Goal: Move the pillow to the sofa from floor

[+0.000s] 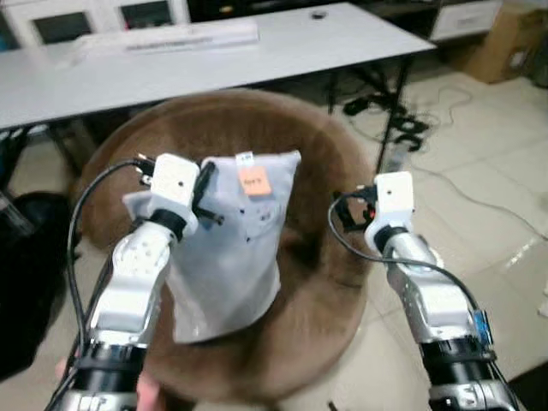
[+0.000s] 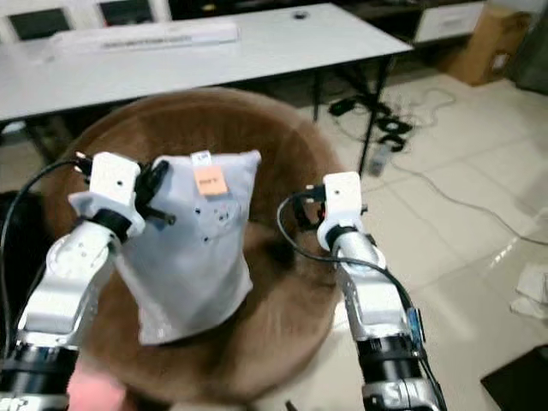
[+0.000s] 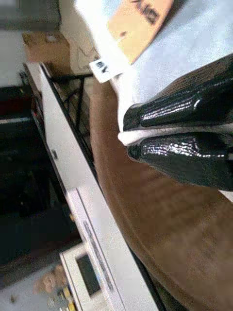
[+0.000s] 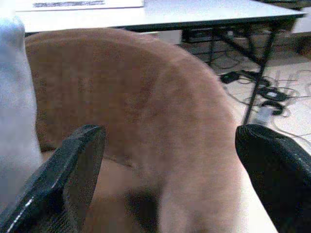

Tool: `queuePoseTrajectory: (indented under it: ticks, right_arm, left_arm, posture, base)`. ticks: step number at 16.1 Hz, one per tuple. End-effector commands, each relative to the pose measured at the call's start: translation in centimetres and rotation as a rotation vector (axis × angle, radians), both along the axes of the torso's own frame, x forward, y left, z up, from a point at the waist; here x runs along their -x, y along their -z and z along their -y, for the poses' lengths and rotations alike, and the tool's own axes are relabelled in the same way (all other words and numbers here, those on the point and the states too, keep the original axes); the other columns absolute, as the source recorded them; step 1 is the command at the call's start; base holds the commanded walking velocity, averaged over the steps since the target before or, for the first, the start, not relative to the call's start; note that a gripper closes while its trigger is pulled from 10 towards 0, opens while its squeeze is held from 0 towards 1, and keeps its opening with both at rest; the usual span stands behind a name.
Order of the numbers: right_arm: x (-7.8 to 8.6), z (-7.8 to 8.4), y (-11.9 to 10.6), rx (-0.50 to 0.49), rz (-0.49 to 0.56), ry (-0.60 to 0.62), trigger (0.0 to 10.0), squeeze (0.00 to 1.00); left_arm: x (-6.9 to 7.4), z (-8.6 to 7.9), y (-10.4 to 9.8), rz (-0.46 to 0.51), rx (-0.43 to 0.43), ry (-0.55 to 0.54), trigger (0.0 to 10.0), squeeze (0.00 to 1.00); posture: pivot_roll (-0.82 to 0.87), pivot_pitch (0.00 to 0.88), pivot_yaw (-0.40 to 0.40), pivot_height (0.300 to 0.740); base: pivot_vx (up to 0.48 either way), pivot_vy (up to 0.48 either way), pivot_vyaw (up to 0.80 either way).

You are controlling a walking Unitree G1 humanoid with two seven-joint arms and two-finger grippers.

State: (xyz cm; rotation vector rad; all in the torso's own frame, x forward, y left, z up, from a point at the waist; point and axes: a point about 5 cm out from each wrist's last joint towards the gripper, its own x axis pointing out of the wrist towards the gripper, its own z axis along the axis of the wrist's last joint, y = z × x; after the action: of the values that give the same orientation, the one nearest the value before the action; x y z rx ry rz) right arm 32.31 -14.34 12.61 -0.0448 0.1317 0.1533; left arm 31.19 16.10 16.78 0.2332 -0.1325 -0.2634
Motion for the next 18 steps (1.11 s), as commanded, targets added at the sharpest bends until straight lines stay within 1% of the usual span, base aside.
queuePoseTrajectory:
  ticks: [1, 3, 6, 9, 10, 11, 12, 13, 14, 16, 17, 18]
  right_arm:
    - [0.0, 0.6, -0.2, -0.004, 0.005, 0.018, 10.0, 0.0]
    - [0.1, 0.7, -0.3, 0.001, 0.007, 0.008, 10.0, 0.0]
    - [0.2, 1.1, -0.5, 0.006, 0.02, -0.013, 10.0, 0.0]
    - [0.2, 1.1, -1.3, 0.023, 0.049, -0.098, 10.0, 0.0]
    - [0.2, 1.0, -1.8, 0.041, 0.068, -0.167, 10.0, 0.0]
    - [0.3, 0.9, -2.6, 0.066, 0.085, -0.265, 10.0, 0.0]
    - [0.4, 0.9, -2.9, 0.073, 0.088, -0.296, 10.0, 0.0]
    - [0.5, 1.1, -3.3, 0.101, 0.093, -0.355, 10.0, 0.0]
    - [1.0, 1.3, -3.9, 0.157, 0.094, -0.467, 10.0, 0.0]
    - [1.7, 1.7, -4.1, 0.234, 0.074, -0.564, 10.0, 0.0]
    - [2.1, 2.0, -4.0, 0.265, 0.051, -0.616, 10.0, 0.0]
    - [2.7, 2.3, -4.0, 0.278, 0.03, -0.666, 10.0, 0.0]
  left_arm:
    - [0.0, 0.7, -1.4, 0.071, 0.006, 0.032, 10.0, 0.0]
    - [0.1, 1.1, -1.1, 0.058, -0.015, 0.053, 10.0, 0.0]
    - [0.2, 1.3, -0.9, 0.054, -0.021, 0.07, 10.0, 0.0]
    - [0.2, 1.7, -0.6, 0.041, -0.032, 0.111, 10.0, 0.0]
    - [0.2, 1.9, -0.6, 0.04, -0.033, 0.137, 10.0, 0.0]
    - [0.0, 2.0, -0.8, 0.042, -0.044, 0.173, 10.0, 0.0]
    - [-0.2, 2.1, -0.9, 0.044, -0.055, 0.189, 10.0, 0.0]
    - [-0.3, 2.3, -1.1, 0.049, -0.068, 0.221, 10.0, 0.0]
    - [-0.5, 2.5, -1.6, 0.044, -0.068, 0.269, 10.0, 0.0]
    - [-0.6, 2.7, -1.7, 0.018, -0.067, 0.311, 10.0, 0.0]
    - [-0.5, 3.0, -1.7, 0.002, -0.05, 0.349, 10.0, 0.0]
    - [-0.4, 3.4, -1.7, -0.015, -0.012, 0.398, 10.0, 0.0]
  posture:
    - [0.04, 0.0, 0.043, 0.74]
    - [0.04, 0.0, 0.043, 0.74]
    - [0.03, 0.0, 0.043, 0.74]
    - [0.03, 0.0, 0.044, 0.74]
    - [0.03, 0.0, 0.044, 0.74]
    - [0.03, 0.0, 0.044, 0.74]
    - [0.03, 0.0, 0.044, 0.74]
    - [0.03, 0.0, 0.039, 0.74]
    - [0.02, 0.0, 0.041, 0.74]
    - [0.02, 0.0, 0.045, 0.74]
    - [0.02, 0.0, 0.045, 0.74]
    - [0.02, 0.0, 0.045, 0.74]
  base:
    - [0.0, 0.0, 0.0]
    - [0.0, 0.0, 0.0]
    - [0.0, 0.0, 0.0]
    - [0.0, 0.0, 0.0]
    - [0.0, 0.0, 0.0]
    - [0.0, 0.0, 0.0]
    - [0.0, 0.0, 0.0]
    - [0.0, 0.0, 0.0]
    - [0.0, 0.0, 0.0]
    - [0.0, 0.0, 0.0]
    - [0.0, 0.0, 0.0]
    - [0.0, 0.0, 0.0]
